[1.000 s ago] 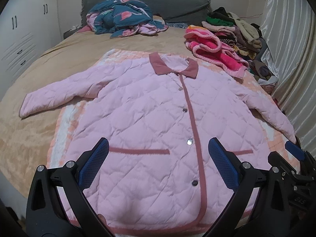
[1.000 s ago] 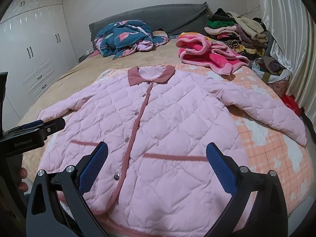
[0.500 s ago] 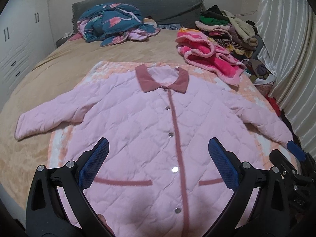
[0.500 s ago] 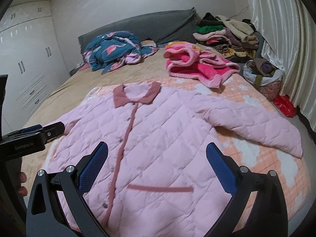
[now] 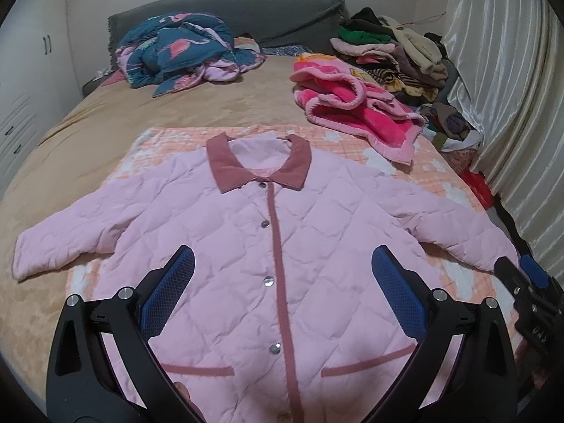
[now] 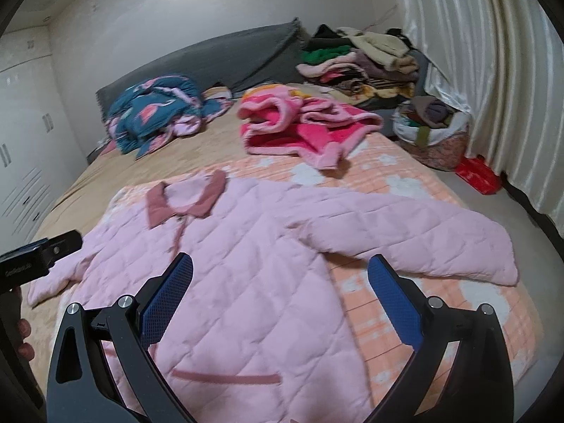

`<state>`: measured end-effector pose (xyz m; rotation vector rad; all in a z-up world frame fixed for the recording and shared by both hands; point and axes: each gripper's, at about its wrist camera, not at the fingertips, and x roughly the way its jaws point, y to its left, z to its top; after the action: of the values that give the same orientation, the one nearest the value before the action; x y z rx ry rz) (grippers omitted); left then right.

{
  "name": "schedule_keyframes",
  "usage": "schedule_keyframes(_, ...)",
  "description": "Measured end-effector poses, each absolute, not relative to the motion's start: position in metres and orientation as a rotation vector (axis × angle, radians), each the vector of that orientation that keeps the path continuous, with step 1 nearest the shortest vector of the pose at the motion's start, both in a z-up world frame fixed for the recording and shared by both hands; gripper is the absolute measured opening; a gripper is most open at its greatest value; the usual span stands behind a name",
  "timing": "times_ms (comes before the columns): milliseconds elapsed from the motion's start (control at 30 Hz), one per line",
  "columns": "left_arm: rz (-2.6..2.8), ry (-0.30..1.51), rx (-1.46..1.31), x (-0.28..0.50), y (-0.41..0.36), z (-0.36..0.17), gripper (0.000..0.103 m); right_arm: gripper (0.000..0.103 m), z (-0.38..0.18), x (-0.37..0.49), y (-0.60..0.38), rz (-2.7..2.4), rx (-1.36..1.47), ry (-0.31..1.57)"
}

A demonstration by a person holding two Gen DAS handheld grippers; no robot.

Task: Fold large clothes
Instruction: 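Move both tools toward the jacket, right tool reaching its sleeve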

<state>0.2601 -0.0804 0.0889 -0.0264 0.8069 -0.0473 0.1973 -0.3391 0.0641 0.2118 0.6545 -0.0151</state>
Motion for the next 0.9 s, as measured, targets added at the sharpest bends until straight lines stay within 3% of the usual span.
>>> schedule_keyframes(567,-0.058,0.892,0.014,0.319,-0.112,0.035,0.094,0.099,-0.002,0.242,-0.437,-0.261,0.375,0.733)
schedule_keyframes(900,-0.052,0.939,-0.004,0.339,-0.119,-0.005,0.094,0.099,-0.059,0.251,-0.497,-0.371,0.619,0.782)
